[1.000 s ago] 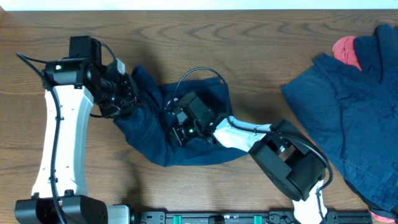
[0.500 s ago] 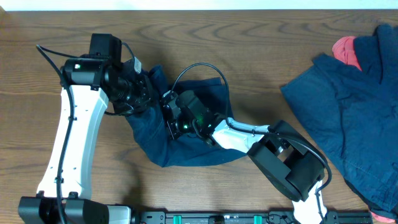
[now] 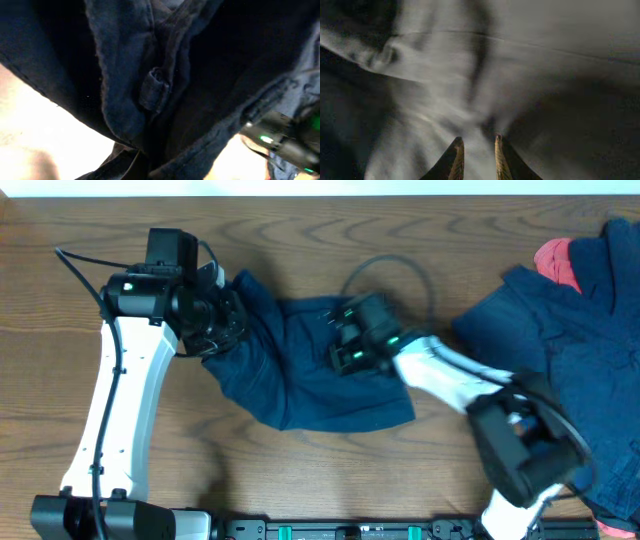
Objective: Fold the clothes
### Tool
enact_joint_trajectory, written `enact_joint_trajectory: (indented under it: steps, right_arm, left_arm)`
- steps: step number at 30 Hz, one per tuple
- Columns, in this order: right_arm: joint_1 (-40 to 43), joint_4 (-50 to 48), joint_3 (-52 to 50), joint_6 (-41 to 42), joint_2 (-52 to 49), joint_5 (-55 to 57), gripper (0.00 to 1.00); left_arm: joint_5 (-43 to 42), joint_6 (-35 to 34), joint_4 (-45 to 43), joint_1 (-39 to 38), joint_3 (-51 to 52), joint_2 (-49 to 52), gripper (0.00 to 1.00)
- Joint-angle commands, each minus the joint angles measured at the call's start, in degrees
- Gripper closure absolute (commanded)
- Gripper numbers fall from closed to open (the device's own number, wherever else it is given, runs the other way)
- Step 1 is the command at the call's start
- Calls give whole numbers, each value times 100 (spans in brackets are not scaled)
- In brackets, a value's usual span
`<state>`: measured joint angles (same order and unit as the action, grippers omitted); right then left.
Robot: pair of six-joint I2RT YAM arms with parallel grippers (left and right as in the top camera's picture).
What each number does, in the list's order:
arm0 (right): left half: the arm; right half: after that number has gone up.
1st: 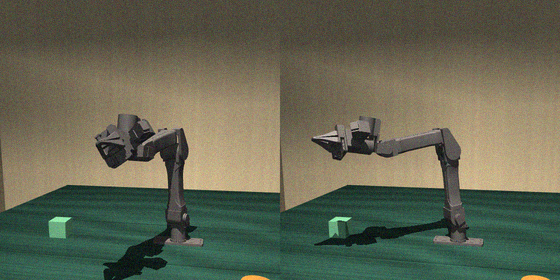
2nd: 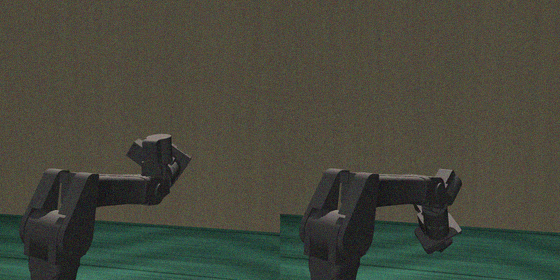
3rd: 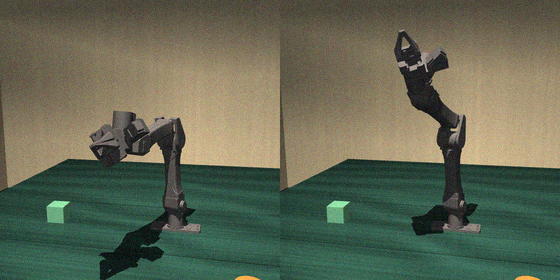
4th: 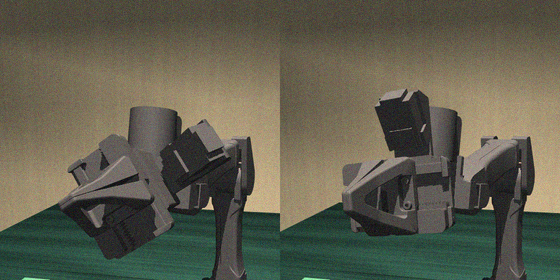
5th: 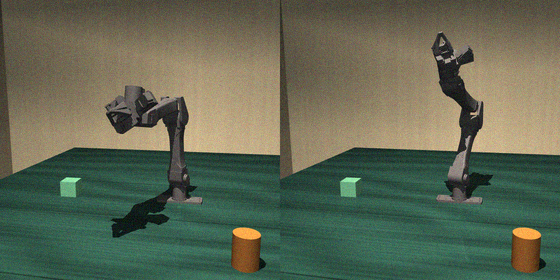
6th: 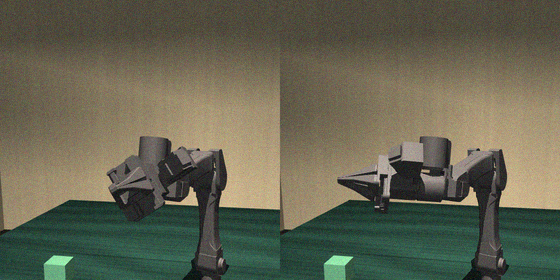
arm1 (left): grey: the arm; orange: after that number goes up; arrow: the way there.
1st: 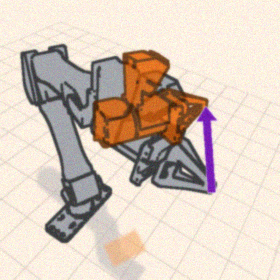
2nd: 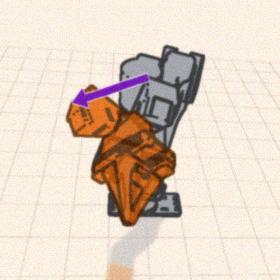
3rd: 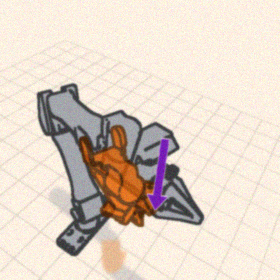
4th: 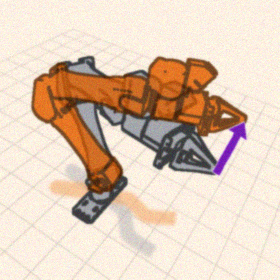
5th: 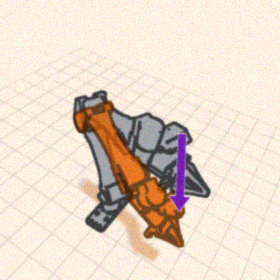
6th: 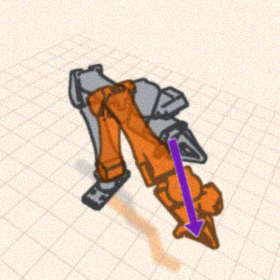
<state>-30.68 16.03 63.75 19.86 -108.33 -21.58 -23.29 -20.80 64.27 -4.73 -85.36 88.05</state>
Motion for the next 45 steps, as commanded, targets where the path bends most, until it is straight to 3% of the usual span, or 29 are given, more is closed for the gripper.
enact_joint_trajectory:
  steps: [1, 12, 27, 33, 45]
  right_arm:
    - [350, 409, 4, -461, 146, 227, 80]
    - [634, 1827, -13, -492, 116, 2356, 83]
    - [17, 1617, -295, -302, -101, 2264, 83]
    - [-361, 1364, -313, 291, -146, 2256, 84]
    - [-839, 815, -310, 651, -146, 2155, 82]
  left_arm:
    - [46, -127, -249, -192, -101, -66, 94]
    - [197, -490, -949, -876, -101, 457, 94]
    - [192, -1471, -2103, -1333, -101, 640, 94]
    - [197, -1493, -2441, -1512, -101, 640, 94]
    - [240, -1491, -2430, -1617, -101, 643, 93]
